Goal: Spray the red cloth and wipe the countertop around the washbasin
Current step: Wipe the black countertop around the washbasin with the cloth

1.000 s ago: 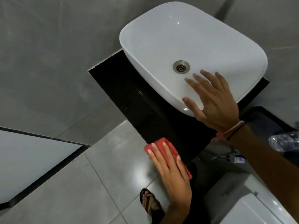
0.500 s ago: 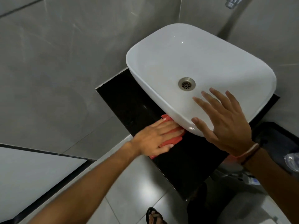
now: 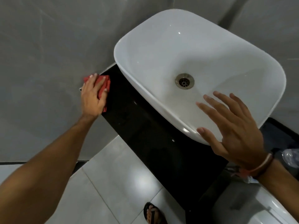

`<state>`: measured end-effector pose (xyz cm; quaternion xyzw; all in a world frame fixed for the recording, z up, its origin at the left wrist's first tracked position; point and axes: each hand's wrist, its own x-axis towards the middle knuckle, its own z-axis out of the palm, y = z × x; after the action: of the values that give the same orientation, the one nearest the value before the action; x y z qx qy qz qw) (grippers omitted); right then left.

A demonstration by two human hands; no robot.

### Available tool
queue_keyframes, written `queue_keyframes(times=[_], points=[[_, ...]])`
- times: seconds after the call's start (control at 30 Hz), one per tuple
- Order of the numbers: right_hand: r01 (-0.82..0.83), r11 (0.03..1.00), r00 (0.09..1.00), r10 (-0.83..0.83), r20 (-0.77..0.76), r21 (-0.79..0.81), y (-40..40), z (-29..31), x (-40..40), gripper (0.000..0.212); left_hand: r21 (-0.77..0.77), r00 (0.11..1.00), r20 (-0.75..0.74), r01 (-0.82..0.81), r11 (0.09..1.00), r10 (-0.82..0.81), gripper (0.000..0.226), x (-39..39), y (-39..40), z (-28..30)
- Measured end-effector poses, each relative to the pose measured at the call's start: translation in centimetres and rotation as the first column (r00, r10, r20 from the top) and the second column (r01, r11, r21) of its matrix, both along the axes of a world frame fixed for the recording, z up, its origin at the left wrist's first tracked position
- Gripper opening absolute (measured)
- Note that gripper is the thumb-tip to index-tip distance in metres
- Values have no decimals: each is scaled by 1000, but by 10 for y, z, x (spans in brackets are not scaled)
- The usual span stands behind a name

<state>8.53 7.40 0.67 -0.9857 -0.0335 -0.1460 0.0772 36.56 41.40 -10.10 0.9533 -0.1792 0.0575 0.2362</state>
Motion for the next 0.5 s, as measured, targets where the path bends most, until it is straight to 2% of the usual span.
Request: queue_keyframes(times=[0.1, 0.2, 0.3, 0.37, 0.43, 0.5], points=[[15, 1000, 1000, -15, -19, -9, 3, 4, -1, 68, -254, 965, -107, -258, 932, 237, 51, -29, -17, -1], [31, 999, 997, -33, -63, -19, 6, 5, 1, 71, -484, 887, -254, -462, 743, 385, 56, -71, -36, -5], [54, 998, 997, -56, -61, -42, 7, 5, 1, 71, -629, 809, -414, -586, 511, 418, 64, -131, -59, -10], [56, 997, 996, -59, -71, -43, 7, 4, 0, 72, -674, 794, -472, -605, 423, 384, 68, -174, -74, -11], [55, 998, 997, -57, -60, -45, 7, 2, 0, 72, -674, 795, -492, -606, 424, 355, 69, -219, -90, -9], [59, 997, 998, -61, -34, -44, 6, 0, 2, 71, -617, 800, -483, -600, 509, 357, 68, -263, -109, -7]])
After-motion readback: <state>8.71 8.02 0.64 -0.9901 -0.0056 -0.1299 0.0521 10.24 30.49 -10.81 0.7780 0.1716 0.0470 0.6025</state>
